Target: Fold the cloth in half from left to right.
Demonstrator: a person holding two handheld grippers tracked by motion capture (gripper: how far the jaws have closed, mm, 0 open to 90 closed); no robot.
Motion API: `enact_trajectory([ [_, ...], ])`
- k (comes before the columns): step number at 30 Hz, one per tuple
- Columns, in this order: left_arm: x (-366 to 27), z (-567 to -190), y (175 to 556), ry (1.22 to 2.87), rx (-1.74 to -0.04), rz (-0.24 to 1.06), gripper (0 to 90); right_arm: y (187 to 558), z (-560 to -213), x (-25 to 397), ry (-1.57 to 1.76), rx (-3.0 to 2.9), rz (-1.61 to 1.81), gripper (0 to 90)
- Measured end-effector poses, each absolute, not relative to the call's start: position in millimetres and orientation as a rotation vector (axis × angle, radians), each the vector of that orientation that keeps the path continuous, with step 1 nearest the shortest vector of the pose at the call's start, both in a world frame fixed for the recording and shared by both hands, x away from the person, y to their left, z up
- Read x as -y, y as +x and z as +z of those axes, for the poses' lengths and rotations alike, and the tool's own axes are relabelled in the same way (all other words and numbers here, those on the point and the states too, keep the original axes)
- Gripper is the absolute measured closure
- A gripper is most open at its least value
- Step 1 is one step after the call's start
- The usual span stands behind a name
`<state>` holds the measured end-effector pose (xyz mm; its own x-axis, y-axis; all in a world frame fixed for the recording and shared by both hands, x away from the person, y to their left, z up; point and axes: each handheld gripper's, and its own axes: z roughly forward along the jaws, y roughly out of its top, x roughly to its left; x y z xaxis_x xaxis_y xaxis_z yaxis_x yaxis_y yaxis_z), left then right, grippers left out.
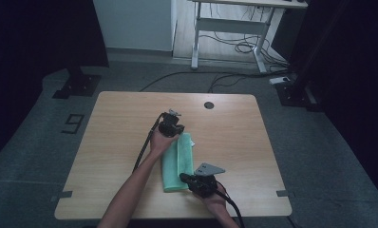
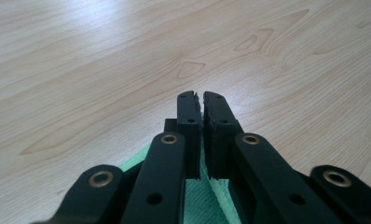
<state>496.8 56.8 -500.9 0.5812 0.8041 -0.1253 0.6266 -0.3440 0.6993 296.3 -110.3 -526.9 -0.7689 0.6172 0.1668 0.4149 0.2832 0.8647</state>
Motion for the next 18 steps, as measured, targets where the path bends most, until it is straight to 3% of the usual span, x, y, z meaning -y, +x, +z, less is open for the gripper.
enact_trajectory([
  [18, -39.3, -512.2, 500.8, 2.103, -1.132, 0.314, 83.0, 296.7, -538.6, 119.0, 1.024, -2.352, 1.413, 85.6],
])
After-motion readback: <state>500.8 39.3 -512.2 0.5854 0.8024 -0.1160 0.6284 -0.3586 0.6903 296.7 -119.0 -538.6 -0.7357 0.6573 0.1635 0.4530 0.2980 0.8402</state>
